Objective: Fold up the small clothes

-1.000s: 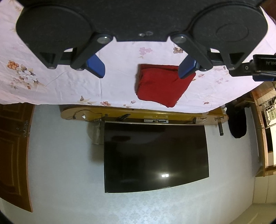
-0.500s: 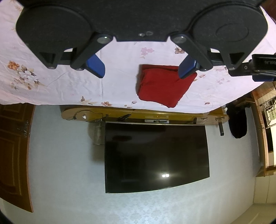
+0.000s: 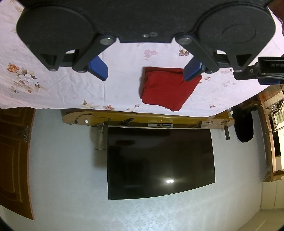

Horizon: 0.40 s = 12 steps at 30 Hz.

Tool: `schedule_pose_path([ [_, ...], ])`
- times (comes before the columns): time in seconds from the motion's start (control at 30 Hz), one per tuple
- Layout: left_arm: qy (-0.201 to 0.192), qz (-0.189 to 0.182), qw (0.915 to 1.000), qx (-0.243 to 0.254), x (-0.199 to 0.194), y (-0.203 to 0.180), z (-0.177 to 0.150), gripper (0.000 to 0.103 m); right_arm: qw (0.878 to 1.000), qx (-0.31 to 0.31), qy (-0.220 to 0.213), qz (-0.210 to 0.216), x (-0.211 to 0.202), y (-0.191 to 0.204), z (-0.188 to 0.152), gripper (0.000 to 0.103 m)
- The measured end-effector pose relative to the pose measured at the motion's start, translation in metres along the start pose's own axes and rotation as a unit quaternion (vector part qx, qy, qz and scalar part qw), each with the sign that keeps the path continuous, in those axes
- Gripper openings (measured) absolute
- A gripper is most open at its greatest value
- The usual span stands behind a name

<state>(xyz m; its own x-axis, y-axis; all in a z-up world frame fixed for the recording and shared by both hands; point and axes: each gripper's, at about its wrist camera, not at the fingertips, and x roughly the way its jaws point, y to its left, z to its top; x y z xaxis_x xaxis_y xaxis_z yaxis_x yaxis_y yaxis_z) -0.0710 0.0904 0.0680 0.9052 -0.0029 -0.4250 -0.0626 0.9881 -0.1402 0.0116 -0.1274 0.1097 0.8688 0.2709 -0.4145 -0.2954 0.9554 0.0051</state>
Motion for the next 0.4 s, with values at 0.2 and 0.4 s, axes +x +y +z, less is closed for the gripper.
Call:
schedule_pose_path([
  [0.2, -0.006, 0.007, 1.0, 0.001, -0.0032, 0.0001, -0.0006, 0.103, 1.0, -0.003, 0.002, 0.004, 0.0002, 0.0, -0.0005, 0.092],
  [0.4, -0.009, 0.004, 1.0, 0.0, -0.0042, -0.0008, -0.0011, 0.103, 1.0, -0.006, 0.003, 0.007, 0.001, 0.0016, 0.0004, 0.092],
])
